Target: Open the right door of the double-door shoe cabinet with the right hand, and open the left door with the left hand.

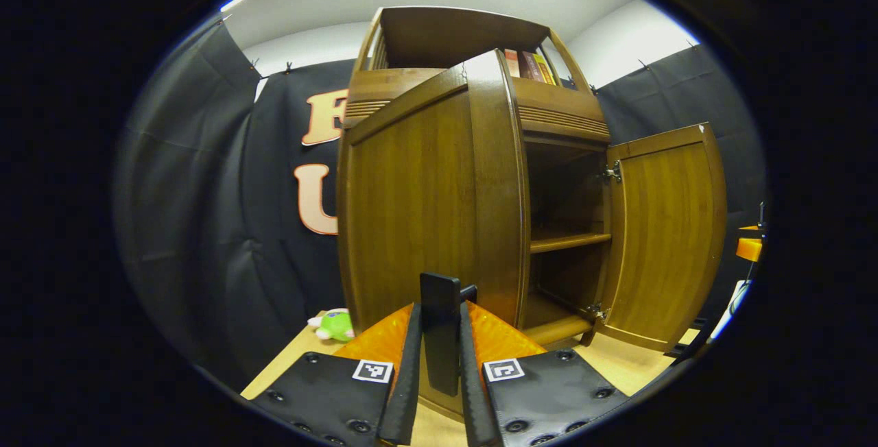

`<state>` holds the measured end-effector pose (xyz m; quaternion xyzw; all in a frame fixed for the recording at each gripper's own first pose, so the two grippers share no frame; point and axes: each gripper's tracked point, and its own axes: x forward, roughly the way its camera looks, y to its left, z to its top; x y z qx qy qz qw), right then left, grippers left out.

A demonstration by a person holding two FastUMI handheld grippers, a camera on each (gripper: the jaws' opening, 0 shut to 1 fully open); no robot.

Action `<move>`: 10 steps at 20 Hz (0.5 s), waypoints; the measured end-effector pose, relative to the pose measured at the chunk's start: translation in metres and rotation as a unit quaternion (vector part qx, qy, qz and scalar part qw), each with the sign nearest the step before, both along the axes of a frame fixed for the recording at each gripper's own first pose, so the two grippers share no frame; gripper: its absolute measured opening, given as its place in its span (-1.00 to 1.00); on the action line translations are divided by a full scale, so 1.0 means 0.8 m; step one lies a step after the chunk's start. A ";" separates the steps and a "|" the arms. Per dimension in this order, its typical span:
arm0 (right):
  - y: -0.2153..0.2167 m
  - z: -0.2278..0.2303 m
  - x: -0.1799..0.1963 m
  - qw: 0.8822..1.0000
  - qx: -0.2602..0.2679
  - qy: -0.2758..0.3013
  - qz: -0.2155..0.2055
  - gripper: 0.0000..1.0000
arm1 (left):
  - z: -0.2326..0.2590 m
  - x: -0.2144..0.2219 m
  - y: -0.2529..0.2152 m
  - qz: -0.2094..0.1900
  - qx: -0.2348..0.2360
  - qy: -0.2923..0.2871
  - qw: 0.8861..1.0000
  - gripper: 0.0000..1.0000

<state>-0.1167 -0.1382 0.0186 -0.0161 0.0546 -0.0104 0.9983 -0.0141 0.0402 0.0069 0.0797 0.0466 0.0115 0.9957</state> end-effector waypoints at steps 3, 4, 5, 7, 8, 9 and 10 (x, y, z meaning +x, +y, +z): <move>0.011 0.001 0.000 1.000 0.003 0.000 0.008 1.00 | 0.013 -0.025 0.041 0.024 0.004 -0.007 1.000 -0.33; 0.015 0.000 0.000 1.000 0.002 0.001 0.011 0.85 | 0.017 -0.031 0.051 0.031 0.006 -0.010 0.999 -0.29; 0.016 0.000 -0.001 1.000 -0.001 0.002 0.011 0.86 | 0.017 -0.038 0.062 0.038 0.013 -0.012 0.999 -0.42; 0.016 0.001 0.001 1.000 -0.005 0.002 0.008 0.87 | 0.023 -0.045 0.088 0.043 0.022 -0.016 0.999 -0.55; 0.018 0.000 0.000 1.000 -0.005 0.003 0.009 0.70 | 0.026 -0.048 0.101 0.043 0.015 -0.016 0.999 -0.61; 0.018 -0.001 0.000 1.000 -0.003 0.004 0.010 0.70 | 0.028 -0.049 0.112 0.046 0.009 -0.014 0.999 -0.64; 0.019 -0.002 0.001 1.000 -0.001 0.005 0.011 0.76 | 0.029 -0.051 0.121 0.048 0.010 -0.011 0.999 -0.64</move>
